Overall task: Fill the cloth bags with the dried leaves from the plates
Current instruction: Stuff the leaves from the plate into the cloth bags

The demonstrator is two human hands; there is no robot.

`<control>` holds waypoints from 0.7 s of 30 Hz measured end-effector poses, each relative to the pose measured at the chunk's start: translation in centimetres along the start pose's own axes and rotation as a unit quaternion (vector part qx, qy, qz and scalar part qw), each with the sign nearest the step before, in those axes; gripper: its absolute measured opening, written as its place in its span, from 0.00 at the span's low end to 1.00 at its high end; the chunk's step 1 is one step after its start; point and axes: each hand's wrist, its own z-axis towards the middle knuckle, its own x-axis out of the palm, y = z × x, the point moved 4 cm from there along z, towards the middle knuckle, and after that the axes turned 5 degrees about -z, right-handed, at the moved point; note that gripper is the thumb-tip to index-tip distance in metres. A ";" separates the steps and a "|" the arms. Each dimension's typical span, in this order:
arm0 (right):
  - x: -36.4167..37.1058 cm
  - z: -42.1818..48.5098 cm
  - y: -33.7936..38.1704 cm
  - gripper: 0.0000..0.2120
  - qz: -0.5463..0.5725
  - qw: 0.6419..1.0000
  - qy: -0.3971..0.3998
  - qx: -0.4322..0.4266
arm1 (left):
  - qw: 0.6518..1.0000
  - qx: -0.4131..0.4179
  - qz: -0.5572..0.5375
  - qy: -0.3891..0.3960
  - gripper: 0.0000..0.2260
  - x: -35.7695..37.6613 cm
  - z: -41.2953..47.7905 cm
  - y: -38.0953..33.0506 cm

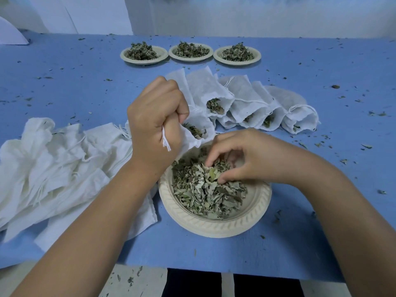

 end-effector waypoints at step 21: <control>-3.1 -1.2 1.2 0.09 0.323 0.883 -0.317 -0.124 | 0.998 -0.011 -0.005 0.057 0.11 0.6 0.0 -0.2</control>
